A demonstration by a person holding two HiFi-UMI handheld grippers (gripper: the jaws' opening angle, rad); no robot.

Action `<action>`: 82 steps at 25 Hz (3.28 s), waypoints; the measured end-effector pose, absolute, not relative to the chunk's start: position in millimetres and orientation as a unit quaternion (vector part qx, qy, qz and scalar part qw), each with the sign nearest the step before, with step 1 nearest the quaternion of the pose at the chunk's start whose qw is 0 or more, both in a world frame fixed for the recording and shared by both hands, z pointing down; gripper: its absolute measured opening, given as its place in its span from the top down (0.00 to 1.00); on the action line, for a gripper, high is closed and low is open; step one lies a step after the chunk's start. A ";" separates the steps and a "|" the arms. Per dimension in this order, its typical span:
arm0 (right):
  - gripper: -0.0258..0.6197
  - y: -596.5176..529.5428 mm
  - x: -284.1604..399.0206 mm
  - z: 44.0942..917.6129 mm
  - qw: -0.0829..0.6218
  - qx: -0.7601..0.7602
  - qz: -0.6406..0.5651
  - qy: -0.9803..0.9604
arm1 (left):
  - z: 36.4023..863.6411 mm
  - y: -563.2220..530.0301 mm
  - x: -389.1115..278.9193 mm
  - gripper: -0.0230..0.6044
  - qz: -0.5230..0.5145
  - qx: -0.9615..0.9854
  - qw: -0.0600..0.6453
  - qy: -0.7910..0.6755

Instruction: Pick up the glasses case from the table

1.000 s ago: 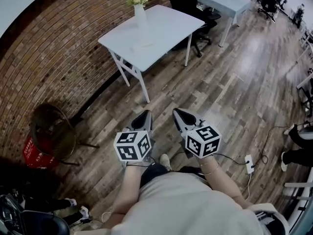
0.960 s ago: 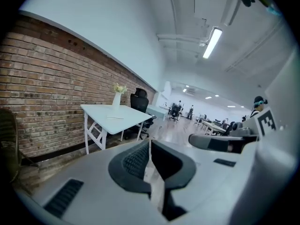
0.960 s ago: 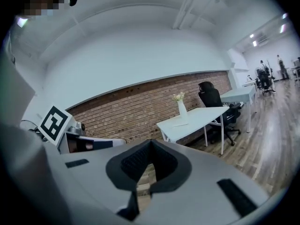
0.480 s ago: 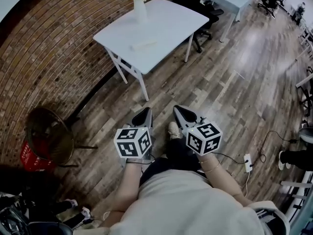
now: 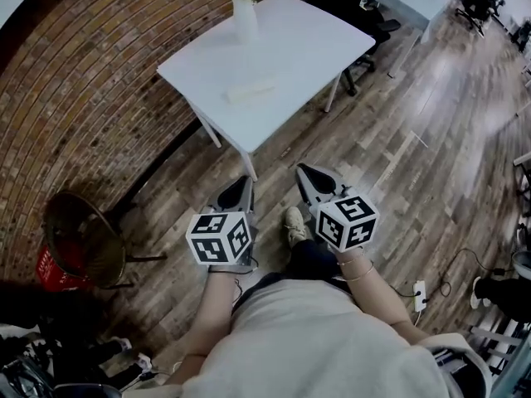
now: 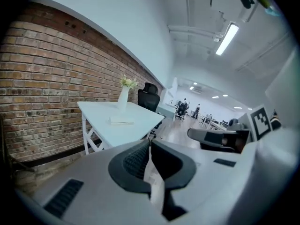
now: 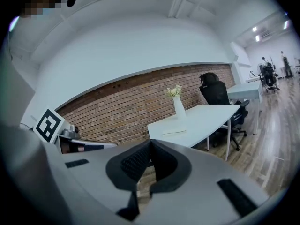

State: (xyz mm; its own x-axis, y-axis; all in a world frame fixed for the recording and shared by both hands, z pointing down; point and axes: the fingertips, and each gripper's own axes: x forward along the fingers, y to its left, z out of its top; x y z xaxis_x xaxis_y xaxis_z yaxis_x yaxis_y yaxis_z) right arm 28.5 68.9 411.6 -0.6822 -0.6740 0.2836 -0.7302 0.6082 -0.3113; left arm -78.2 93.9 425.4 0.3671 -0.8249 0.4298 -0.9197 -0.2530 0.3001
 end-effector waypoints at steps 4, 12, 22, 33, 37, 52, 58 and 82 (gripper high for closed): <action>0.96 2.9 28.8 404.4 0.068 0.379 0.204 -0.900 | 416.9 28.4 -78.6 0.94 0.093 0.779 0.255 -0.566; 0.96 -109.4 30.9 398.4 0.074 0.350 0.194 -0.913 | 410.7 -86.1 -70.8 0.94 0.075 0.766 0.257 -0.585; 0.96 -167.5 21.0 419.8 0.095 0.324 0.221 -0.915 | 436.2 -132.0 -79.4 0.94 0.095 0.746 0.286 -0.594; 0.96 -201.4 -19.2 447.3 0.118 0.320 0.255 -0.905 | 452.2 -176.8 -118.0 0.94 0.138 0.753 0.284 -0.578; 0.96 -216.7 -27.3 454.4 0.119 0.324 0.269 -0.899 | 460.2 -200.6 -128.7 0.94 0.167 0.763 0.271 -0.563; 0.96 -269.1 -39.5 504.7 0.141 0.370 0.318 -0.862 | 506.5 -263.7 -147.6 0.93 0.317 0.806 0.216 -0.450; 0.96 -272.8 -29.5 524.1 0.147 0.397 0.343 -0.838 | 534.6 -277.7 -151.9 0.78 0.396 0.805 0.164 -0.410; 0.96 -266.5 -28.6 560.7 0.161 0.439 0.377 -0.800 | 596.9 -302.9 -130.2 0.52 0.497 0.823 0.131 -0.242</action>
